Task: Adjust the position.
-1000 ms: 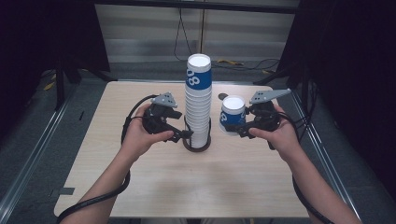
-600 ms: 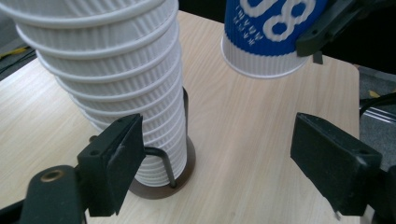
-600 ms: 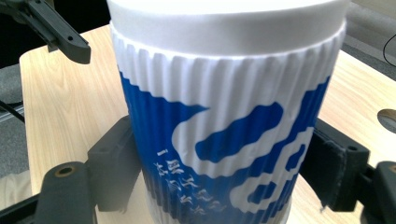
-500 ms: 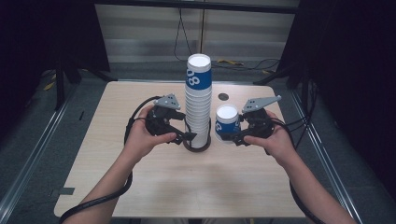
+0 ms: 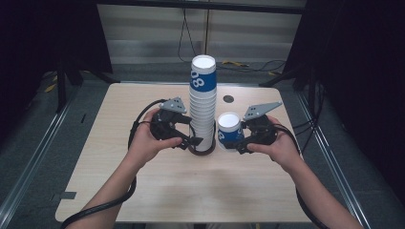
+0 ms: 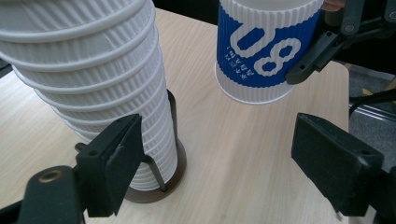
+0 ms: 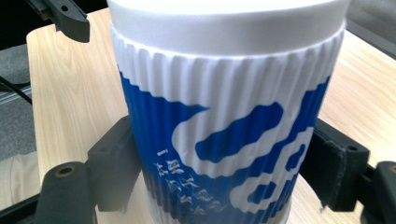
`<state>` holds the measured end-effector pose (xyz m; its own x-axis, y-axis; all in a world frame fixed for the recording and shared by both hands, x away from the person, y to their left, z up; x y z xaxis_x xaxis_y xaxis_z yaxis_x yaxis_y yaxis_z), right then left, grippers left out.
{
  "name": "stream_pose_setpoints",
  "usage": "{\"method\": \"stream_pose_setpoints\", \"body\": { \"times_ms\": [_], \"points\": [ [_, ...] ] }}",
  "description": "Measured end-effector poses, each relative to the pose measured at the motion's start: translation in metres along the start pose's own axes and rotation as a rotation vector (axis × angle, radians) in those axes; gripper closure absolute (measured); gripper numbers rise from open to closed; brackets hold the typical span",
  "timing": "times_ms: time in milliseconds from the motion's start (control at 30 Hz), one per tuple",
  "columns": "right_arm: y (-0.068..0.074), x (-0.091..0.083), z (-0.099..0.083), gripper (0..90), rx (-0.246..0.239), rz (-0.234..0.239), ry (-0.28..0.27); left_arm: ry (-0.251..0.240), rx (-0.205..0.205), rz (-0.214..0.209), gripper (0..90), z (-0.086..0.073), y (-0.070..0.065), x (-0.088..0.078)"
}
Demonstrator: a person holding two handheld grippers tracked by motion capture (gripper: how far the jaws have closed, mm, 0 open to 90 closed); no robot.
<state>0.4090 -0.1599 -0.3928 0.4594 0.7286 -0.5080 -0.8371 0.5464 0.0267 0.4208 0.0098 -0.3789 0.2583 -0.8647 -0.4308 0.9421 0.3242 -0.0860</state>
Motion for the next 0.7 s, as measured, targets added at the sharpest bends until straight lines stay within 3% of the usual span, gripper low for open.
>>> {"method": "stream_pose_setpoints", "body": {
  "times_ms": [533, 700],
  "points": [
    [0.007, 0.010, -0.009, 21.0, -0.025, 0.028, 0.056, 0.011, 0.000, -0.018, 16.9, -0.005, -0.003, 0.007],
    [0.010, 0.013, -0.015, 21.0, -0.039, 0.039, 0.096, 0.013, 0.000, -0.022, 16.9, -0.007, -0.004, 0.007]
  ]
}}
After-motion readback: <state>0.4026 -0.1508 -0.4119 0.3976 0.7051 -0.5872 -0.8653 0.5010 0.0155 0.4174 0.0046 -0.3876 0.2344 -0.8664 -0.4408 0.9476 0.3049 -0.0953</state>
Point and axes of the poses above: each handheld gripper's, and its own axes: x roughly forward along the jaws, z roughly out of its top, y roughly to its left, the point moved 8 cm from there along x, roughly forward along the jaws, and after that the axes turned 10 degrees about -y, right-handed, at the moved point
